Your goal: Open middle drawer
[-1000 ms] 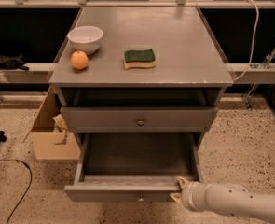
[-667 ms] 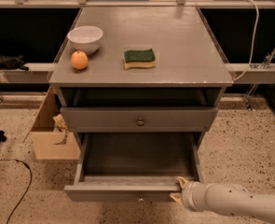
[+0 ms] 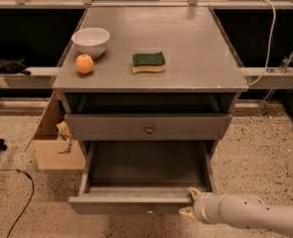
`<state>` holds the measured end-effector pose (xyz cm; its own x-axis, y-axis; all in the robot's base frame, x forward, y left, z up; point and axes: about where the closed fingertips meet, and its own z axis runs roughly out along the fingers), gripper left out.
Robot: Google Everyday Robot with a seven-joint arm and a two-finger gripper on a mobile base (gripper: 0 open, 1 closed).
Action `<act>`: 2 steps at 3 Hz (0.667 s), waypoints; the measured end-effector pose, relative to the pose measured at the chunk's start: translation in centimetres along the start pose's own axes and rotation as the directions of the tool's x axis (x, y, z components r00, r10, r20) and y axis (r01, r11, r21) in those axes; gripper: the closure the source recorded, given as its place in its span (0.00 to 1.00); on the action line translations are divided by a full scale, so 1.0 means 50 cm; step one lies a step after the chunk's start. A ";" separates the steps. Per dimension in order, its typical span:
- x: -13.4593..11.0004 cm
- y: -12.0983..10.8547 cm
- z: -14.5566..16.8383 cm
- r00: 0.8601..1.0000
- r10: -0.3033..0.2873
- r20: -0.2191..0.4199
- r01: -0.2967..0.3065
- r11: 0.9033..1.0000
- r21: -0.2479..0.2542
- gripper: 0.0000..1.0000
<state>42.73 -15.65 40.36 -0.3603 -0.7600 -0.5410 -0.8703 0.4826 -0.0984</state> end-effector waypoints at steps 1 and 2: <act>0.000 0.000 0.000 1.000 0.000 0.000 0.000 1.000 0.000 0.00; 0.000 0.000 0.000 1.000 0.000 0.000 0.000 1.000 0.000 0.00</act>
Offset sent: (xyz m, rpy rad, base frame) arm 0.0000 0.0000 0.0000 0.0000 0.0000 0.0000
